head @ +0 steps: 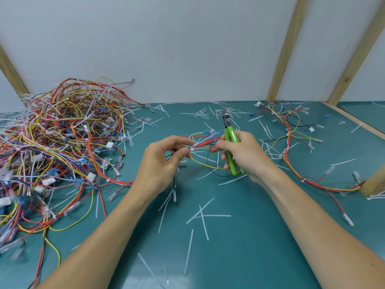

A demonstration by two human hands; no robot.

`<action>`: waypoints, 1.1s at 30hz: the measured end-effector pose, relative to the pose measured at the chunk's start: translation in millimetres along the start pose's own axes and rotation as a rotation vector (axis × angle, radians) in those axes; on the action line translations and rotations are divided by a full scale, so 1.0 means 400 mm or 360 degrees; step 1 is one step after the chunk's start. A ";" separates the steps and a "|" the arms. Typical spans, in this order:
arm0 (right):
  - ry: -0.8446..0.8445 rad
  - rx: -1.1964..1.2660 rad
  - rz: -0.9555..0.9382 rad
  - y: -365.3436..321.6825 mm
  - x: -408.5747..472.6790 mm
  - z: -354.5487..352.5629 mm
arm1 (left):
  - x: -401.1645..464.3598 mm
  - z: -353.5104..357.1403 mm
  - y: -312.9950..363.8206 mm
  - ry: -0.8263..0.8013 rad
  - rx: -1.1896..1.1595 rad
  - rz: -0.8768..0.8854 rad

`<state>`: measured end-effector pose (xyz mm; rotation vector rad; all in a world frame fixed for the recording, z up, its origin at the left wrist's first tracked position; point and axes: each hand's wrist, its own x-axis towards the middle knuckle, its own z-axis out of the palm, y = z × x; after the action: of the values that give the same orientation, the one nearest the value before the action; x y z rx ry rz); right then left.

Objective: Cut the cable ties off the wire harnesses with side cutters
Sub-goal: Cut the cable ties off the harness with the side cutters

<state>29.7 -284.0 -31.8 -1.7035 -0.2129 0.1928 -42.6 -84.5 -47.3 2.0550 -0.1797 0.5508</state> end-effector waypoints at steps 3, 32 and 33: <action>-0.0060 0.0227 0.0016 0.001 -0.004 0.004 | -0.006 0.006 0.011 -0.0035 -0.0035 0.0085; -0.0387 0.0632 -0.0196 -0.007 -0.025 0.026 | -0.006 0.004 0.034 0.0829 -0.0081 0.0057; -0.0386 0.0685 -0.0186 -0.009 -0.025 0.027 | 0.000 -0.004 0.028 0.0875 -0.0119 0.0001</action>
<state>17.2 -275.8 -29.8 -1.2346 -0.4185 0.3338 -46.9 -89.0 -37.7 1.7581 0.1234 1.0662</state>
